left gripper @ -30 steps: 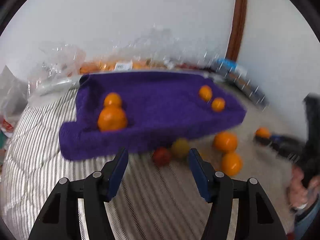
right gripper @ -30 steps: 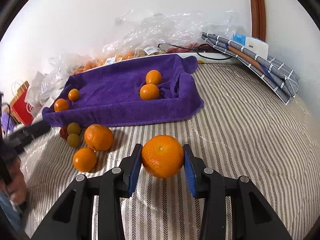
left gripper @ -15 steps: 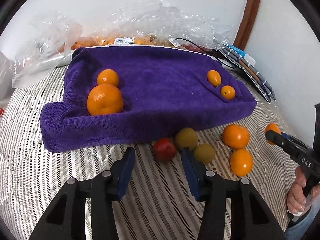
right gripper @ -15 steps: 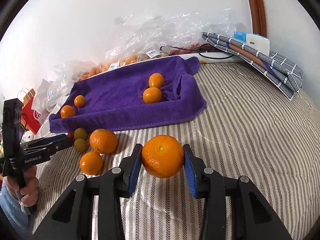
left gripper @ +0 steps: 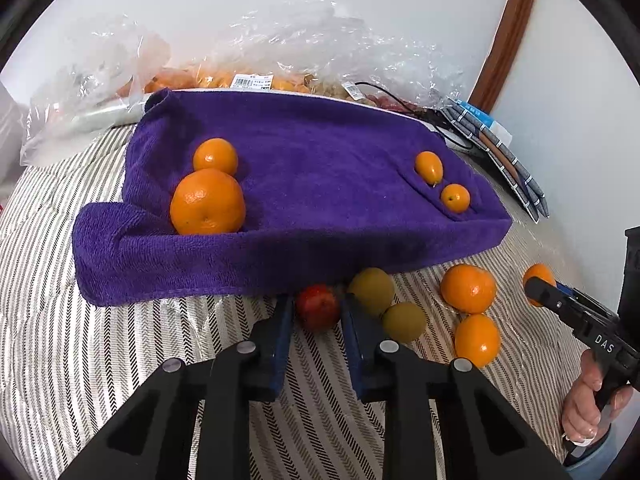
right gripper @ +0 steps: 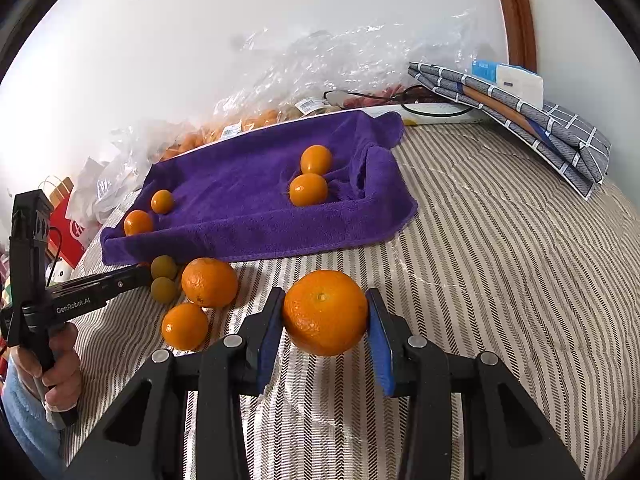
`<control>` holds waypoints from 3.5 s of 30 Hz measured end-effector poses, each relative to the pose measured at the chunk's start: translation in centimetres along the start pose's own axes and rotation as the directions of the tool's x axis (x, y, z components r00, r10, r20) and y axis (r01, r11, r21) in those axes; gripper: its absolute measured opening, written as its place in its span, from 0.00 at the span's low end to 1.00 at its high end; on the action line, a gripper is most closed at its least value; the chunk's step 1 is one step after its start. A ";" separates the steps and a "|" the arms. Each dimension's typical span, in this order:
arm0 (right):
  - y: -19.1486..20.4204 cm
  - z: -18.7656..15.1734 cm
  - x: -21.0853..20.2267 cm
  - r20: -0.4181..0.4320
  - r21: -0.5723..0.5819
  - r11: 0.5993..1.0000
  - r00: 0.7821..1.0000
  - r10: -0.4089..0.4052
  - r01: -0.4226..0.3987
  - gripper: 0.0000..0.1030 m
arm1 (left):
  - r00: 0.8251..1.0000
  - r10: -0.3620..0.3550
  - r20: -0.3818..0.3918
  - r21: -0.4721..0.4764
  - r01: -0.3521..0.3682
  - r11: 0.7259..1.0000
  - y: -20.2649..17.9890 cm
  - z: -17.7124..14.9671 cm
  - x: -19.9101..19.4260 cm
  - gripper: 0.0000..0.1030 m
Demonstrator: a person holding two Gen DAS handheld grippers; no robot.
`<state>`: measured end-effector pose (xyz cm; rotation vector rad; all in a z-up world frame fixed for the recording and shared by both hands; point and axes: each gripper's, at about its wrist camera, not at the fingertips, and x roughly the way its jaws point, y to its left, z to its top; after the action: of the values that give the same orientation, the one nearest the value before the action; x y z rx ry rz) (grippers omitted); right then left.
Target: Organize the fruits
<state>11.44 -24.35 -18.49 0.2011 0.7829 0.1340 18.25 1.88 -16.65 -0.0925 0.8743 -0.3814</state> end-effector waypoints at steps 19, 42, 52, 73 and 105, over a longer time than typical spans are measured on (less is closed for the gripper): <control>-0.1 -0.1 -0.1 0.006 0.006 1.000 1.000 -0.023 0.023 0.39 | 0.992 -0.073 0.104 -0.039 0.077 0.996 0.4 -0.1 -2.6 0.23; 1.6 11.6 5.0 0.045 -0.059 0.998 0.999 0.001 0.002 0.39 | 0.984 0.026 0.174 -0.176 0.005 0.984 2.4 8.4 -1.6 0.23; 0.1 11.1 9.6 -0.036 -0.037 0.999 0.999 -0.031 0.029 0.39 | 0.990 0.047 0.132 -0.170 -0.024 0.985 3.1 7.4 1.5 0.23; 0.9 10.0 7.9 0.032 -0.092 0.995 0.999 -0.036 0.039 0.56 | 0.983 0.117 0.139 -0.090 -0.105 0.990 1.6 6.7 2.2 0.23; 5.4 2.5 0.9 0.007 -0.096 0.991 0.996 -0.090 0.090 0.68 | 0.954 0.106 0.279 -0.155 -0.064 0.986 3.0 6.5 -1.4 0.54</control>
<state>13.59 -19.27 -16.12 0.0748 0.7797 0.0854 23.28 4.63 -12.18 -0.2376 0.6149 -0.2164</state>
